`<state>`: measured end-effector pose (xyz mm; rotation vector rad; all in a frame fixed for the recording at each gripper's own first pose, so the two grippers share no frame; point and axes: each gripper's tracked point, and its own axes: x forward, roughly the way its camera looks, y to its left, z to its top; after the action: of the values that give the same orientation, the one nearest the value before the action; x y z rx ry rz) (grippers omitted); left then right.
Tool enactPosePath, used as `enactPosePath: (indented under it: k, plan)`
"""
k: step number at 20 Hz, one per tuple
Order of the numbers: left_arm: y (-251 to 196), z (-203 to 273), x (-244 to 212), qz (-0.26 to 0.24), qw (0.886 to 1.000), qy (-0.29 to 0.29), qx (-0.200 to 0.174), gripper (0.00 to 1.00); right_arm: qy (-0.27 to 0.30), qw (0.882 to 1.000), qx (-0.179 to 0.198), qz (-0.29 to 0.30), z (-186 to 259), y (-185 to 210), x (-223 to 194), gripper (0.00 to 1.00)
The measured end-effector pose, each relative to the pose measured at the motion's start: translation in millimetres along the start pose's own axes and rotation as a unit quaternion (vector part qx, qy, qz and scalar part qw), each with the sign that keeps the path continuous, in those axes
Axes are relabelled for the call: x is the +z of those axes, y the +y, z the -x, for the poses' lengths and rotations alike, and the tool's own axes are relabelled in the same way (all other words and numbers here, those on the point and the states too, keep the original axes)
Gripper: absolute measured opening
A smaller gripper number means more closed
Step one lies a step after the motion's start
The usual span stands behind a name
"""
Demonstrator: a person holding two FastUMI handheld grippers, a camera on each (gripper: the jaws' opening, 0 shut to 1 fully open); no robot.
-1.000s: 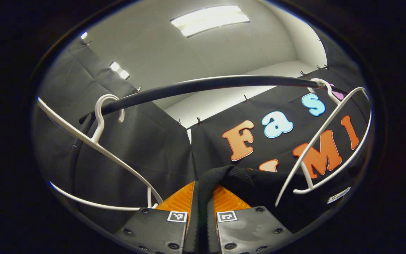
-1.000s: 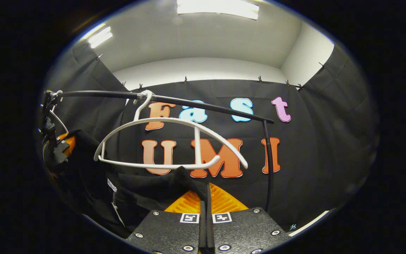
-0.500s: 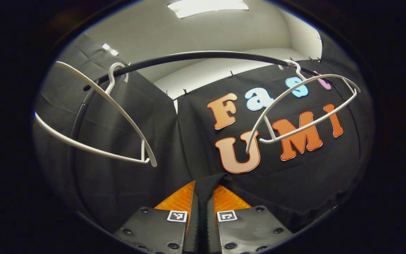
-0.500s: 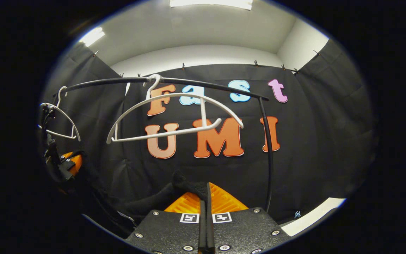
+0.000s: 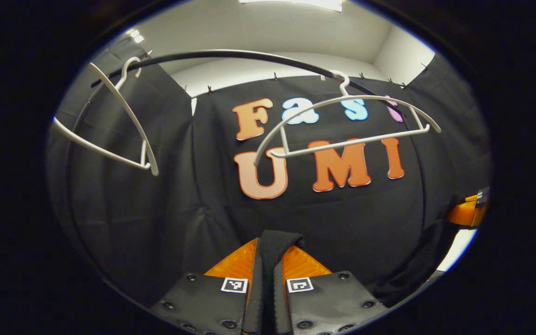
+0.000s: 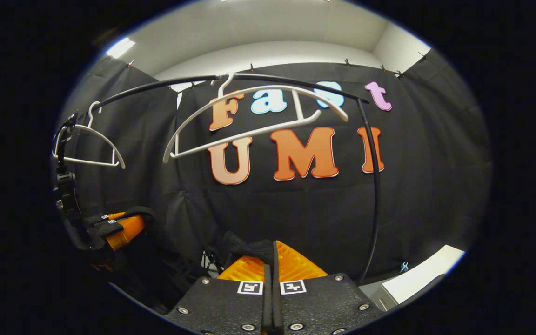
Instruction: Grasp the clothes on the hanger with both hands and then place them into the laundry hamper below.
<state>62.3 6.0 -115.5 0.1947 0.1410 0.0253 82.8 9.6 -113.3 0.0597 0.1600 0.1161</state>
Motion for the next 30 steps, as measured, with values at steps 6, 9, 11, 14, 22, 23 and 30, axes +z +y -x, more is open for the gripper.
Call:
enactPosePath:
  k: [6, 9, 11, 14, 22, 23, 30]
  plan:
    - [-55, 18, -101, 0.042, 0.981, 0.169, -0.085, 0.17, 0.118, 0.992, 0.028, -0.016, 8, 18, -97, 0.0]
    - [-75, 26, -149, 0.069, 0.955, 0.271, -0.102, 0.17, 0.18, 0.983, 0.036, -0.019, 20, 24, -140, 0.0]
    - [-84, 35, -171, 0.078, 0.938, 0.323, -0.103, 0.19, 0.222, 0.974, 0.038, -0.019, 29, 25, -170, 0.0]
    - [-95, 39, -216, 0.065, 0.922, 0.368, -0.101, 0.17, 0.267, 0.963, 0.033, -0.027, 45, 19, -202, 0.0]
    - [-93, 59, -267, 0.083, 0.89, 0.439, -0.094, 0.17, 0.33, 0.943, 0.009, -0.042, 56, 6, -250, 0.11]
    - [-92, 60, -272, 0.08, 0.886, 0.447, -0.091, 0.15, 0.331, 0.943, 0.009, -0.044, 55, 7, -251, 0.09]
    - [-88, 55, -273, 0.074, 0.887, 0.448, -0.085, 0.98, 0.333, 0.942, 0.005, -0.045, 59, 9, -252, 0.7]
